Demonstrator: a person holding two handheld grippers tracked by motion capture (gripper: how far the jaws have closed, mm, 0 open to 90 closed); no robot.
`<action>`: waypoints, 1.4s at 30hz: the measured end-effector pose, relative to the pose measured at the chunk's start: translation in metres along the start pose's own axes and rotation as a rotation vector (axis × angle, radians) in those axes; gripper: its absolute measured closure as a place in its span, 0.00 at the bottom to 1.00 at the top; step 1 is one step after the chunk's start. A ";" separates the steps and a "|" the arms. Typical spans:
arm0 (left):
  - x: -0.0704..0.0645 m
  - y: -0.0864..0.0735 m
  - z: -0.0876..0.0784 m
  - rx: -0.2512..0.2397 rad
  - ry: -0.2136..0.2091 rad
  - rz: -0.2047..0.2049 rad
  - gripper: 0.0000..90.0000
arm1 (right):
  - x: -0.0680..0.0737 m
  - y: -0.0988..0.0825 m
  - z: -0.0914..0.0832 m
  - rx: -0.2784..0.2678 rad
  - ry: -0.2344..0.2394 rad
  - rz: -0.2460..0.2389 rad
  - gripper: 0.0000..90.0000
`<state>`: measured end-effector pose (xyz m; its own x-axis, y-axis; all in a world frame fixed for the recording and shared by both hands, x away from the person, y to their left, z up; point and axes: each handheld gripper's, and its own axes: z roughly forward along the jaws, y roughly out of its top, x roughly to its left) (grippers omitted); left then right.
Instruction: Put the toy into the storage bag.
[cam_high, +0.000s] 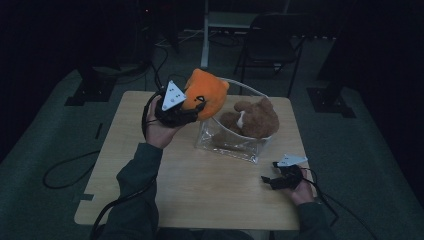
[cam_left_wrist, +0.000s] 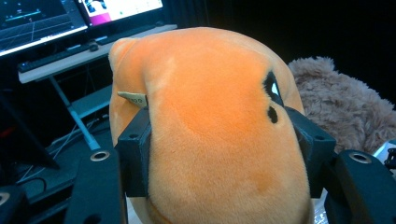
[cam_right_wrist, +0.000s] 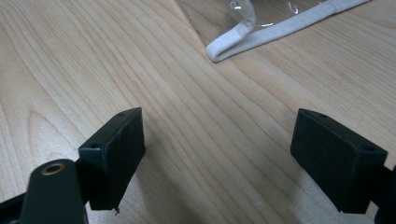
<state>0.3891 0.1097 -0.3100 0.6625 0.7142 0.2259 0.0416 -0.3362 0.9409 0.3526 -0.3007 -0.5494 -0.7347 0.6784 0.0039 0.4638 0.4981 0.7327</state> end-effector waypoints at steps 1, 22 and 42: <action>-0.001 0.001 0.001 -0.001 -0.003 0.003 0.42 | 0.000 0.000 0.000 0.000 0.000 0.000 0.19; -0.008 0.008 0.009 -0.009 -0.029 0.019 0.42 | 0.000 0.000 0.000 0.001 -0.001 0.001 0.19; -0.020 0.017 0.022 -0.036 -0.064 0.020 0.42 | 0.000 0.000 0.000 0.001 -0.001 0.001 0.19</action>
<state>0.3928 0.0766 -0.3043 0.7095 0.6665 0.2290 0.0021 -0.3270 0.9450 0.3526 -0.3008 -0.5493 -0.7338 0.6794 0.0044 0.4652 0.4978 0.7320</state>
